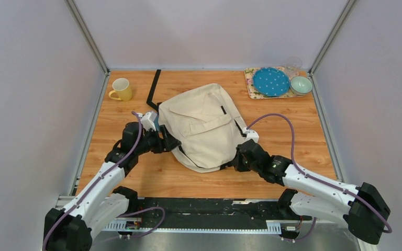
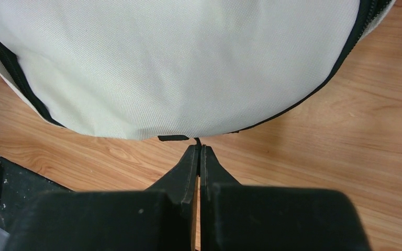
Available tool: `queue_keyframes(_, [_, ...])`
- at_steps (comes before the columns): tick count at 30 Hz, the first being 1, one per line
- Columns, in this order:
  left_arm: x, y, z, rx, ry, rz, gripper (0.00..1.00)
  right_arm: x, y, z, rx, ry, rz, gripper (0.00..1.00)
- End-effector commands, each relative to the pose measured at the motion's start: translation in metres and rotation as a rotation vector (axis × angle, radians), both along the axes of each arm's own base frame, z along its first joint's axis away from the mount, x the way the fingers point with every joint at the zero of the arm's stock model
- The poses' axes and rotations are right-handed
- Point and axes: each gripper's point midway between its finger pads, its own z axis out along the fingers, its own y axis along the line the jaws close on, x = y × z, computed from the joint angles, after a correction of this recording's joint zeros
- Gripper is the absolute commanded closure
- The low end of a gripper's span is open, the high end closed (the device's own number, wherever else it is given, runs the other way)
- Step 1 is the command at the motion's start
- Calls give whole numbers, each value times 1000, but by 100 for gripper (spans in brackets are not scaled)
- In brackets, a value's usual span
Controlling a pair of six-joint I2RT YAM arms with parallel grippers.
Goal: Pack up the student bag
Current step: Zip the student bag at the center of the board.
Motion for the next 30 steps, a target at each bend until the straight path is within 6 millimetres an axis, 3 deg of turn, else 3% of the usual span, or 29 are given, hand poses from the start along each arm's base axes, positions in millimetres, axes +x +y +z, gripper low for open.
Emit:
queue_keyframes(1, [-23, -25, 17, -56, 12, -43, 23, 13, 18, 28, 66, -61, 29, 100])
queue_keyframes(5, [-49, -50, -6, -193, 135, 14, 23, 13, 21, 29, 66, -59, 39, 100])
queue_keyframes(13, [-75, -64, -39, -213, 285, 84, 21, 12, 25, 35, 90, -71, 44, 100])
queue_keyframes(16, [-75, -75, -40, -283, 292, 82, 21, 11, 26, 34, 89, -69, 46, 100])
queue_keyframes(17, [-71, -81, -32, -317, 277, 79, 21, 10, 27, 33, 90, -68, 48, 100])
queue_keyframes(18, [-70, -85, -36, -301, 289, 77, 21, 10, 27, 33, 93, -68, 47, 100])
queue_keyframes(20, [-64, -95, -23, -328, 268, 53, 21, 8, 28, 32, 96, -63, 49, 100])
queue_keyframes(23, [-57, -107, -21, -326, 268, 33, 20, 5, 30, 30, 104, -59, 54, 100])
queue_keyframes(30, [-44, -113, -40, -297, 273, 73, 21, -2, 32, 28, 107, -50, 76, 100])
